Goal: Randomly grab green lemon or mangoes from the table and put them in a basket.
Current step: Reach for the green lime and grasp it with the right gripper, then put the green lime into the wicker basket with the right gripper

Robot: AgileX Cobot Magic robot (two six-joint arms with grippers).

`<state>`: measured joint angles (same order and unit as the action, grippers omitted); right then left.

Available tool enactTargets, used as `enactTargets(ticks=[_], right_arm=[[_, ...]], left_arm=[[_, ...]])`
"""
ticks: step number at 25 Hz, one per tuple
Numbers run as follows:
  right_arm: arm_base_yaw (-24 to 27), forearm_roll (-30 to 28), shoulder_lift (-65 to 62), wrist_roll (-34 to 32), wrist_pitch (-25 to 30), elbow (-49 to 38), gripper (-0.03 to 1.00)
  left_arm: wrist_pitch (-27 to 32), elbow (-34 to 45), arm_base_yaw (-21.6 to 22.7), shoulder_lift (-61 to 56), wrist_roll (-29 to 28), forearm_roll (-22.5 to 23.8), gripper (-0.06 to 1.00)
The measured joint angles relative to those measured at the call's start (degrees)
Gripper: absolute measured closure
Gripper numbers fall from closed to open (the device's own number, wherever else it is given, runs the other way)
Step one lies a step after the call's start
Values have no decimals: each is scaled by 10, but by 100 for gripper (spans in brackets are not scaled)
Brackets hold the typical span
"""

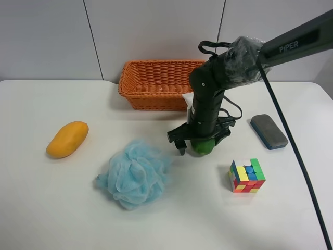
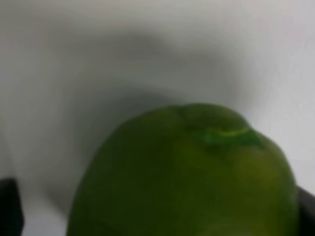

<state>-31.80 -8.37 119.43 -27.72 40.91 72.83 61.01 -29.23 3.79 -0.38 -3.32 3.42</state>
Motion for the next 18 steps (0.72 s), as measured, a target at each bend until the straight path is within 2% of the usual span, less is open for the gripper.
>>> enactTargets(ticks=[3,4,18], right_arm=[[0,1,0,0,1,0,33],[0,3,0,0,3,0,34],[0,11,-4,0,16,0,34]], left_arm=[[0,0,0,0,0,1,-5],[0,0,0,0,0,1,-5],[0,0,0,0,0,1,-5]])
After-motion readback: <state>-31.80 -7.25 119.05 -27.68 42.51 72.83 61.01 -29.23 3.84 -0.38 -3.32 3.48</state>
